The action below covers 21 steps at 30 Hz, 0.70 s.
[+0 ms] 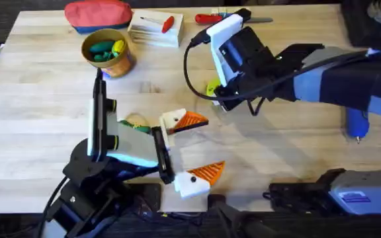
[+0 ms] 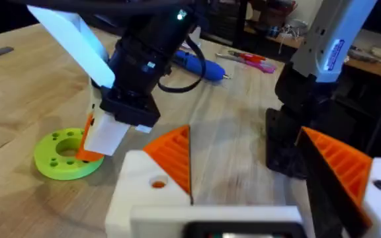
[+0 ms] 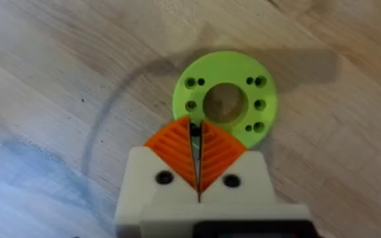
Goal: Pick up the gripper from the table and insert it into the empty holder that is missing its gripper. Then pick up a screw, insert it into the mounting hole, and use the screwdriver to tighten it. Finally, clean up the table by picking up the vegetable and placing it into the bucket.
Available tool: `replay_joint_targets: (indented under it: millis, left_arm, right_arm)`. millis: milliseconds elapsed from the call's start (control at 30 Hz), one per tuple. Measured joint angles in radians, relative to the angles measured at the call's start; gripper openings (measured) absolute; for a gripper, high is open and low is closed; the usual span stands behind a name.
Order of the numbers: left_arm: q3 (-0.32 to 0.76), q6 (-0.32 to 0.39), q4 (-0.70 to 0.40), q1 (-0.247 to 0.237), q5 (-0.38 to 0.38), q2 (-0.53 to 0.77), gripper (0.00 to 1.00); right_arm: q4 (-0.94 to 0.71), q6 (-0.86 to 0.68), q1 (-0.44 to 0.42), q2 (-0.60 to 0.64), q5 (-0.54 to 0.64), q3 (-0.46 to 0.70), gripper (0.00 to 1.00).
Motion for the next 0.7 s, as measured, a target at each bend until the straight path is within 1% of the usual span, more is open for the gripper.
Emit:
replay_joint_targets:
  millis: [167, 333, 567, 700]
  left_arm:
    - [0.0, 0.0, 0.0, 0.0, 0.0, 0.0, 0.985]
    - [0.0, 0.0, 0.0, 0.0, 0.0, 0.0, 0.987]
    - [0.0, 0.0, 0.0, 0.0, 0.0, 0.0, 0.985]
    - [0.0, 0.0, 0.0, 0.0, 0.0, 0.0, 0.986]
  right_arm:
    - [-0.003, 0.0, 0.0, 0.0, 0.004, 0.002, 0.005]
    - [-0.021, 0.0, 0.0, -0.01, 0.04, 0.012, 0.005]
    - [-0.107, -0.001, 0.0, -0.095, 0.058, 0.067, 0.004]
    - [-0.216, -0.001, 0.0, -0.147, 0.06, 0.11, 0.004]
